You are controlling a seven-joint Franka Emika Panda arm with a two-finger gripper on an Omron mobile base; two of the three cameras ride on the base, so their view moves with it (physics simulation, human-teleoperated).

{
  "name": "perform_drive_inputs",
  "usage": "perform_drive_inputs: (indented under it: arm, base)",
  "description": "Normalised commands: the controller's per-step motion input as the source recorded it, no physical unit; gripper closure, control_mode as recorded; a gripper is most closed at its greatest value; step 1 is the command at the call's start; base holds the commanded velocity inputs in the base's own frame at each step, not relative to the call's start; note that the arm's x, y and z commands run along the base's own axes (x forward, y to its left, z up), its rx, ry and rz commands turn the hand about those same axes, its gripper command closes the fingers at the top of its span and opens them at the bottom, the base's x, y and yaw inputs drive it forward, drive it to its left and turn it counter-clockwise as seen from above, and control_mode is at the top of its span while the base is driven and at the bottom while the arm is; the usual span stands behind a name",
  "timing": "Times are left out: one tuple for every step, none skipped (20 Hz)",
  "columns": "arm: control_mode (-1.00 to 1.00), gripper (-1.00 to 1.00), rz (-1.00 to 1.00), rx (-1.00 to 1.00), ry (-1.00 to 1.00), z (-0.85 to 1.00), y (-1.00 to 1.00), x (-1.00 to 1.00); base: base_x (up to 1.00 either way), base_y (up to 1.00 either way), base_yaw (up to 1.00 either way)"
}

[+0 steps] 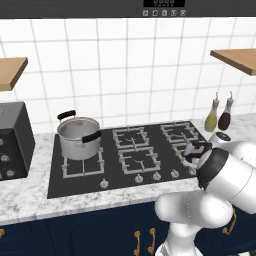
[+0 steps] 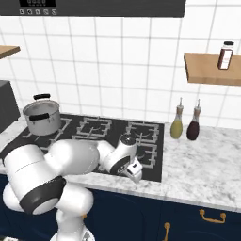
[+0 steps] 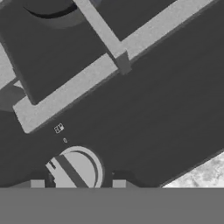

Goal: Turn off the front right burner of the stove.

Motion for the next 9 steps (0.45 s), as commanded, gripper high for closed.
perform_drive_inputs:
  arm:
    - [-1.00,1.00,-0.70,0.09,-0.03,-0.01,-0.30,-0.01]
    - [-1.00,1.00,-0.74,0.07,-0.02,-0.08,-0.29,0.00]
    - [-1.00,1.00,-0.79,0.07,-0.01,-0.09,-0.28,0.00]
    - [-1.00,1.00,-0.84,0.02,-0.01,-0.12,-0.07,0.00]
    - [-1.00,1.00,-0.72,0.00,-0.01,-0.01,-0.05,0.00]
    - [-1.00,1.00,-0.23,0.15,-0.15,0.00,-0.52,-0.40]
    - [-1.00,1.00,0.00,0.00,0.00,0.00,0.00,0.00]
    - [-1.00,1.00,0.00,0.00,0.00,0.00,0.00,0.00]
    - [-1.00,1.00,0.00,0.00,0.00,0.00,0.00,0.00]
  base:
    - [0.00,0.00,0.00]
    - [0.00,0.00,0.00]
    - [0.00,0.00,0.00]
    - [0.00,0.00,0.00]
    - [0.00,0.00,0.00]
    - [0.00,0.00,0.00]
    - [0.00,0.00,0.00]
    - [0.00,0.00,0.00]
    - [0.00,0.00,0.00]
